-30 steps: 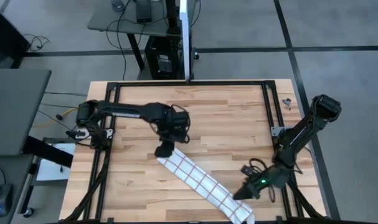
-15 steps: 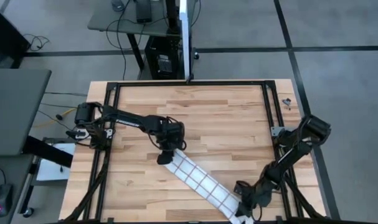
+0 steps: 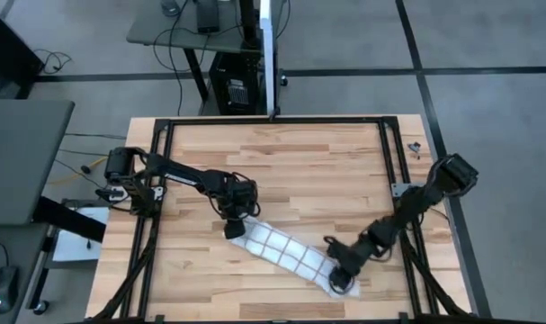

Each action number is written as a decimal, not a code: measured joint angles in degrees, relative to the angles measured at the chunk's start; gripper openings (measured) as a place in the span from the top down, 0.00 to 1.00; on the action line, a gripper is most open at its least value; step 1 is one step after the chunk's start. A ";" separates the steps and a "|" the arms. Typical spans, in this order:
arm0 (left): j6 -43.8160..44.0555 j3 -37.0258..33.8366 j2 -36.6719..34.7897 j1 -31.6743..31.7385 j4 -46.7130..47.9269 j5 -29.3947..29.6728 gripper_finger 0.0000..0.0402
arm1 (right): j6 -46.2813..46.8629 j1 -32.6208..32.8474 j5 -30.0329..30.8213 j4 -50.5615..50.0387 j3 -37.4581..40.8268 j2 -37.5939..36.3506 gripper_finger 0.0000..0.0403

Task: Roll towel
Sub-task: Fold the white towel

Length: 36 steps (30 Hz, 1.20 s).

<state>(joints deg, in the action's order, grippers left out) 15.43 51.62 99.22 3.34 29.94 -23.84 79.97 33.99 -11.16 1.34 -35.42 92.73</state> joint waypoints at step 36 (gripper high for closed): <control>-22.74 0.56 -8.58 14.37 2.62 10.53 0.71 | -27.64 -10.85 21.75 -26.94 0.33 -12.10 0.69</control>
<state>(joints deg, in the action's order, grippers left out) -7.32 52.18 90.63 17.71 32.55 -13.31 52.33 23.14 10.58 -25.60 -35.09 80.63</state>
